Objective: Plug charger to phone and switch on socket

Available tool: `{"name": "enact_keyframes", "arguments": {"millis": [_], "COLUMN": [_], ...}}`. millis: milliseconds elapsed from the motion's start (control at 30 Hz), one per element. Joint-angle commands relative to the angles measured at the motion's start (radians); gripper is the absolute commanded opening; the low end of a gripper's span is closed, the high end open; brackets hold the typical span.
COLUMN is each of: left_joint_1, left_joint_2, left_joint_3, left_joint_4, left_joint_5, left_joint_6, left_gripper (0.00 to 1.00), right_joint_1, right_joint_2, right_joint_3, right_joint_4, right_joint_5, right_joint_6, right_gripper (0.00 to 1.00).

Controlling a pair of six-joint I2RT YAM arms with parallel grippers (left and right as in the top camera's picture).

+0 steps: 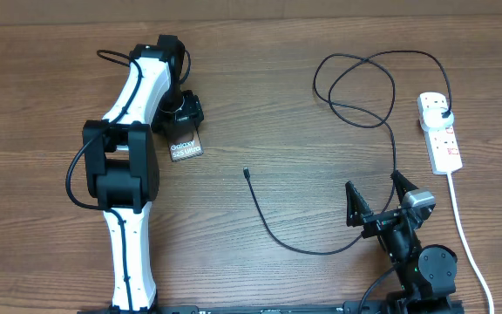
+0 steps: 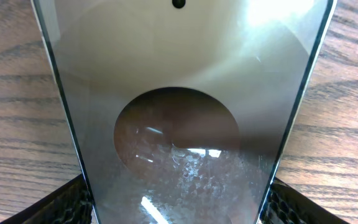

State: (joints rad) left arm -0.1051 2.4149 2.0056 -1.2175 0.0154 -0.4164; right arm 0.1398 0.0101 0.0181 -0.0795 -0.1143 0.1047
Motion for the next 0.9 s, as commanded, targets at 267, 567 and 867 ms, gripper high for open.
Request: {"name": "enact_keyframes", "arguments": {"millis": [267, 567, 867], "left_joint_1": [-0.014, -0.014, -0.014], "left_joint_2": [0.064, 0.064, 0.064], "left_joint_3": [-0.014, -0.014, -0.014], "left_joint_4": [-0.016, 0.006, 0.002], "left_joint_5": [0.056, 0.055, 0.059], "left_joint_6": [0.001, 0.027, 0.054], "left_gripper": [0.76, 0.75, 0.75], "right_joint_1": [0.003, 0.003, 0.003], "right_joint_2": [-0.007, -0.007, -0.007], "right_joint_3": [-0.010, -0.010, -0.010], "right_joint_4": [0.004, 0.004, 0.004], "right_joint_5": [0.013, 0.013, 0.013], "right_joint_6": [0.003, 0.003, 0.003], "right_gripper": [1.00, 1.00, 1.00]}}
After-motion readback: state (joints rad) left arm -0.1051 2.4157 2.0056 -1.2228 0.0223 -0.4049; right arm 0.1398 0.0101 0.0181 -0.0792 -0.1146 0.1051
